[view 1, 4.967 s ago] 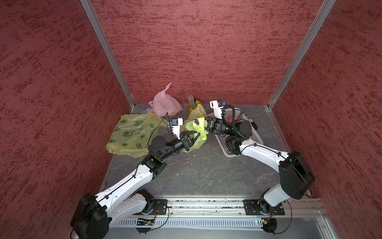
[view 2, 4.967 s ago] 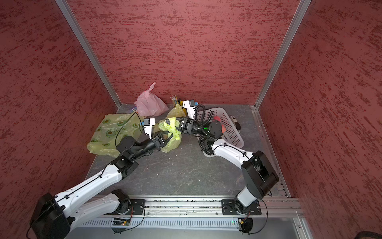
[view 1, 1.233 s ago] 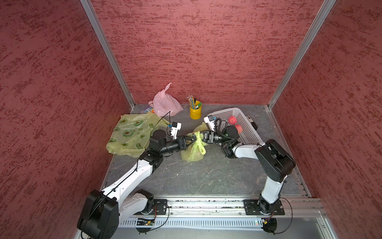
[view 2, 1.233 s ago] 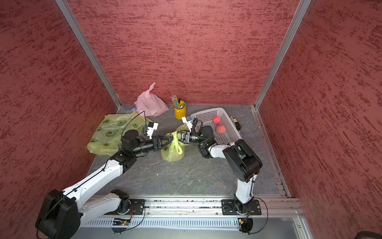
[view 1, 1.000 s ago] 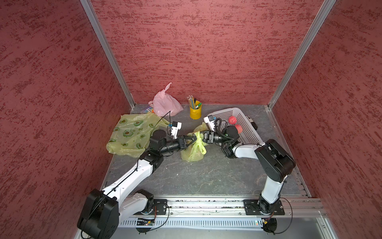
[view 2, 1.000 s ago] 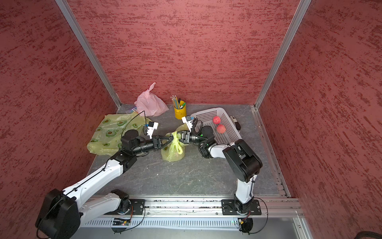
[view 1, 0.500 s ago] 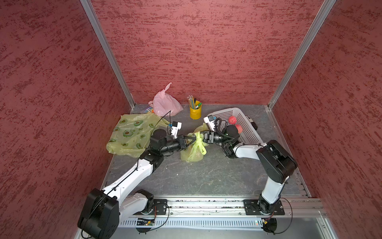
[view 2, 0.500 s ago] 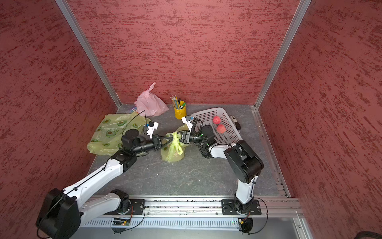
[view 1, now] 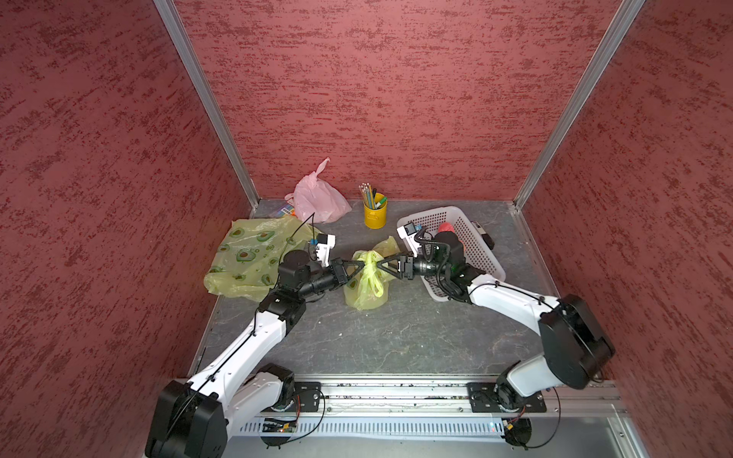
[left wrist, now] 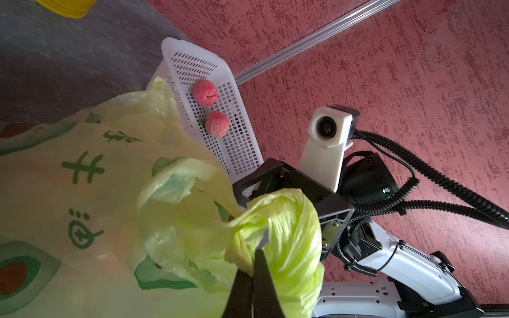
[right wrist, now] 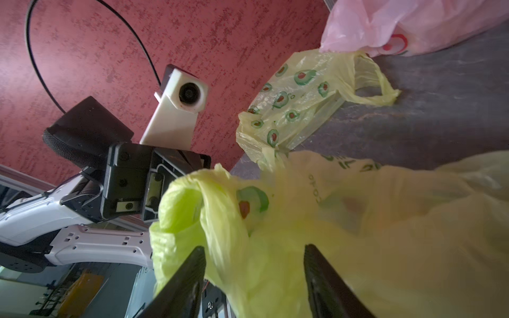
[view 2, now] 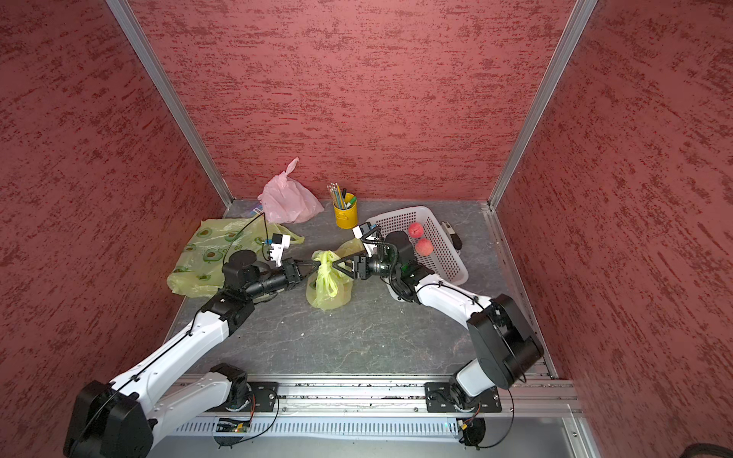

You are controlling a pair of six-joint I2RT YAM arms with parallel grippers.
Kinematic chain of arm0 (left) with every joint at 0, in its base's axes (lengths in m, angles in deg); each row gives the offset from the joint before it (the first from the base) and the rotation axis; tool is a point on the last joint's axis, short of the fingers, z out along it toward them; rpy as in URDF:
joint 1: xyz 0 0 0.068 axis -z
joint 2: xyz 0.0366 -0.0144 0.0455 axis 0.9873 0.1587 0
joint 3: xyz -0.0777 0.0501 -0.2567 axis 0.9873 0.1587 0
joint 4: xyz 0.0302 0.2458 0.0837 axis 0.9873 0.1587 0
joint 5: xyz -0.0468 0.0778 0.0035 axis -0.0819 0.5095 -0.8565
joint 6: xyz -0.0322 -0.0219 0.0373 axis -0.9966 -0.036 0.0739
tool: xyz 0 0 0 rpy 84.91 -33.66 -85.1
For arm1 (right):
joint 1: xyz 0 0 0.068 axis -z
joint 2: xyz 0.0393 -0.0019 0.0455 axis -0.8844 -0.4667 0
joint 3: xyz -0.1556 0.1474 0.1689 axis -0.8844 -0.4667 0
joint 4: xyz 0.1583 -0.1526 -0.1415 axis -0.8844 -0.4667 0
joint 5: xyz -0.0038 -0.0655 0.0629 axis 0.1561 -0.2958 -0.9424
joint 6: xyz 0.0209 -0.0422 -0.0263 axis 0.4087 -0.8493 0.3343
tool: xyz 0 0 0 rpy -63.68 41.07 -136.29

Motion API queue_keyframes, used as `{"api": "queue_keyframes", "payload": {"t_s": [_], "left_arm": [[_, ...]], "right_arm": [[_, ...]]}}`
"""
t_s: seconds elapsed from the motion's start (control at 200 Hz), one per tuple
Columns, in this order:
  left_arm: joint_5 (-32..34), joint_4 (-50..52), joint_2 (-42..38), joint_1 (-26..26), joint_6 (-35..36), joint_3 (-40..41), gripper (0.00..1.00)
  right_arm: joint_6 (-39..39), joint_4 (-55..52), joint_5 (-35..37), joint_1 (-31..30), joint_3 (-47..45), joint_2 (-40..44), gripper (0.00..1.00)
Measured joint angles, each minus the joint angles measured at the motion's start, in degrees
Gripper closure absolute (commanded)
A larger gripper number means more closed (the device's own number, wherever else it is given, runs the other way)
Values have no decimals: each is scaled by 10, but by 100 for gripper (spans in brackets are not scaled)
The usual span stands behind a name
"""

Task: Place the peach into a plastic bag & tie a knot
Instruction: Tie the plastic bag at the center of the board.

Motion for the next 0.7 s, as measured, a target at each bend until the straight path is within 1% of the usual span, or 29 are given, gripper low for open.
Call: {"api": "queue_keyframes", "payload": {"t_s": [0.06, 0.12, 0.22, 0.291, 0.396, 0.526, 0.626, 0.701], "left_arm": [[0, 1, 0, -2, 0, 0, 100], [0, 2, 0, -3, 1, 0, 100], [-1, 3, 0, -5, 3, 0, 100], [-1, 3, 0, -6, 6, 0, 100], [-1, 5, 0, -6, 9, 0, 100], [-1, 12, -1, -6, 9, 0, 100], [-1, 15, -4, -6, 9, 0, 100], [-1, 16, -6, -6, 9, 0, 100]], "right_arm": [[-22, -49, 30, 1, 0, 35, 29], [-35, -83, 52, 3, -2, 72, 30], [-40, -103, 57, 3, -10, 129, 42], [-37, -101, 42, -2, -10, 146, 44], [-38, -103, 18, -26, -10, 134, 38], [-40, -115, 4, -53, -9, 98, 34], [-41, -117, -3, -58, -9, 80, 34], [-41, -117, -9, -63, -8, 69, 36]]}}
